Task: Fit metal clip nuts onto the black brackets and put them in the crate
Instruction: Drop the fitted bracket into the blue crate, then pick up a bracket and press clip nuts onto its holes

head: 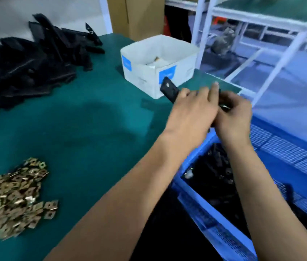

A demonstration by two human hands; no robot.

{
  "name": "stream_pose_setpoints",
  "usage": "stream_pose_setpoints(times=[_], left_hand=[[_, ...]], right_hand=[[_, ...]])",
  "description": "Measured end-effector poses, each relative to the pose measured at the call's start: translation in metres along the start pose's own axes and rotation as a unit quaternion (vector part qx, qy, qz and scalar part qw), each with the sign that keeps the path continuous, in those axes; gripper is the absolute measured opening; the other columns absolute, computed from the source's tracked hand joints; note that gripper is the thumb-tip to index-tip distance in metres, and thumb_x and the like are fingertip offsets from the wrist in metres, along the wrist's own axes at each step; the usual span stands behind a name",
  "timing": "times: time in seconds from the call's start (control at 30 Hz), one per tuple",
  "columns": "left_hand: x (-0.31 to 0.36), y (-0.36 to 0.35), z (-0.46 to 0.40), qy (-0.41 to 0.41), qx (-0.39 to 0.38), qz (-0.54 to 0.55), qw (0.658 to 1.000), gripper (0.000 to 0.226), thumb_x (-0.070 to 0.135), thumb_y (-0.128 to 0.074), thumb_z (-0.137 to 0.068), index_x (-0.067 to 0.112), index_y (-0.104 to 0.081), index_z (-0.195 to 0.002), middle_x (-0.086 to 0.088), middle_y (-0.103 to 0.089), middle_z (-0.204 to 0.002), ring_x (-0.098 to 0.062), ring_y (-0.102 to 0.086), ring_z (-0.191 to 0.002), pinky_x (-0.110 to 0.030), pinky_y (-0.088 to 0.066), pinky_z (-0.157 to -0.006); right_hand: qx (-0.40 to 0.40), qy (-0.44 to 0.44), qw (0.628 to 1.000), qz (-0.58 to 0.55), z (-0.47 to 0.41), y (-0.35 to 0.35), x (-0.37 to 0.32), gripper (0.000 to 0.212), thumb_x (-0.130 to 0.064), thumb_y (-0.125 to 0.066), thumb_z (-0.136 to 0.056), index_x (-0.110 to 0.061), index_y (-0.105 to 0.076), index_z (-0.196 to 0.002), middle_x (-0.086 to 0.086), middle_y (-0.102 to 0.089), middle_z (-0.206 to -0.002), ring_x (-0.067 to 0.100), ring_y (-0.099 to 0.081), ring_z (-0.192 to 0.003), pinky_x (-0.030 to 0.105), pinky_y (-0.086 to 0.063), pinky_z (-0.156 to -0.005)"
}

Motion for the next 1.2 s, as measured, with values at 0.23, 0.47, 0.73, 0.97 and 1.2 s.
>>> stream_pose_setpoints(times=[0.23,0.47,0.73,0.97,1.2], left_hand=[[0.114,-0.086,0.006,-0.12,-0.137,0.09,0.979,0.094,0.036,-0.077,-0.085,0.011,-0.025,-0.159,-0.008,-0.051,-0.138,-0.028,-0.054,-0.127,-0.04,-0.038,-0.11],[0.113,-0.124,0.027,-0.103,-0.251,0.139,0.952,0.083,0.031,-0.078,-0.085,0.01,-0.034,-0.152,-0.012,-0.047,-0.138,-0.032,-0.048,-0.13,-0.044,-0.04,-0.11],[0.085,-0.093,0.002,-0.034,-0.191,0.248,0.949,0.043,0.028,-0.07,-0.093,0.014,-0.056,-0.131,-0.005,-0.051,-0.125,-0.028,-0.05,-0.122,-0.045,-0.051,-0.092],[0.032,-0.037,-0.006,0.056,-0.045,0.326,0.943,0.034,0.008,-0.059,-0.085,0.016,-0.066,-0.117,-0.006,-0.062,-0.109,-0.031,-0.061,-0.101,-0.044,-0.05,-0.084],[-0.087,0.0,0.051,0.209,0.086,0.348,0.91,0.035,0.007,-0.059,-0.076,0.02,-0.07,-0.107,0.004,-0.07,-0.109,-0.017,-0.065,-0.103,-0.04,-0.056,-0.086]], right_hand=[[-0.063,-0.184,0.958,0.209,0.033,0.11,0.131,0.022,-0.018,-0.073,-0.093,-0.017,-0.069,-0.072,-0.008,-0.06,-0.06,0.009,-0.054,-0.068,0.014,-0.038,-0.052],[-0.024,-0.377,0.863,0.334,0.047,0.137,0.191,0.032,-0.034,-0.075,-0.093,-0.004,-0.068,-0.084,0.015,-0.07,-0.08,0.032,-0.062,-0.075,0.034,-0.044,-0.067],[0.02,-0.285,0.915,0.286,0.031,0.093,0.148,0.031,-0.015,-0.066,-0.092,-0.009,-0.072,-0.122,0.014,-0.074,-0.116,0.034,-0.066,-0.112,0.039,-0.053,-0.094],[0.032,-0.065,0.959,0.273,-0.001,0.027,0.042,0.019,-0.014,-0.061,-0.091,-0.016,-0.078,-0.099,0.009,-0.078,-0.093,0.033,-0.07,-0.086,0.038,-0.055,-0.077],[-0.094,0.075,0.971,0.205,0.007,-0.082,-0.051,0.015,-0.015,-0.061,-0.089,-0.015,-0.075,-0.096,0.006,-0.076,-0.089,0.033,-0.067,-0.081,0.042,-0.054,-0.074]])
Point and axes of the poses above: each hand's wrist, its own z-axis away from the middle knuckle, its own y-axis out of the back of the hand, x = y × z, the point moved 2 cm from there along -z, towards the middle knuckle
